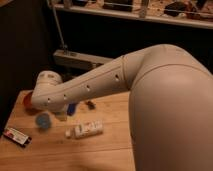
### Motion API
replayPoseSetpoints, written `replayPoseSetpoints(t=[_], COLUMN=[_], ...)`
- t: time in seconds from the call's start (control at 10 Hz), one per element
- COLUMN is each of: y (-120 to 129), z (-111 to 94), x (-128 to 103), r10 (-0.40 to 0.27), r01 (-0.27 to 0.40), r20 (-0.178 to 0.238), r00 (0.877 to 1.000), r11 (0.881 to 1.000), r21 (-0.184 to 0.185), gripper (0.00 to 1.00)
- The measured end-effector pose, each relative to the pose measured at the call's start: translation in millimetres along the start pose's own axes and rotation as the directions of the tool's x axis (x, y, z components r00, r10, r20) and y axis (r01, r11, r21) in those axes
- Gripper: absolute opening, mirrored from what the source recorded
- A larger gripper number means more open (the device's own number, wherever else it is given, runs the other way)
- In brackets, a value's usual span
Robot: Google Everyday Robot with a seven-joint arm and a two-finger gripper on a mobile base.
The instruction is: Stand the bottle upright
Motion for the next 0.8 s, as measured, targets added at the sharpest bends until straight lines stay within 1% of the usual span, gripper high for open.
replayPoseSetpoints(t=[0.1, 0.2, 0.3, 0.6, 0.8], y=[8.6, 16.5, 27.1, 36.6, 40.7], z=[3.9, 8.4, 14.3, 25.2, 35.2], x=[0.9, 3.0, 6.0, 11.4, 12.9], r10=[-0.031, -0.049, -0.064, -0.07, -0.083], r01=[0.031, 0.049, 0.064, 0.073, 0.088], r20=[0.001, 0.003, 0.013, 0.042, 0.047], r00=[1.0, 0.999, 0.998, 0.997, 0.995], r11=[0.999, 0.999, 0.997, 0.992, 0.989], r21=[-0.008, -0.022, -0.05, -0.099, -0.122], gripper=[0.65, 0.65, 0.65, 0.65, 0.65])
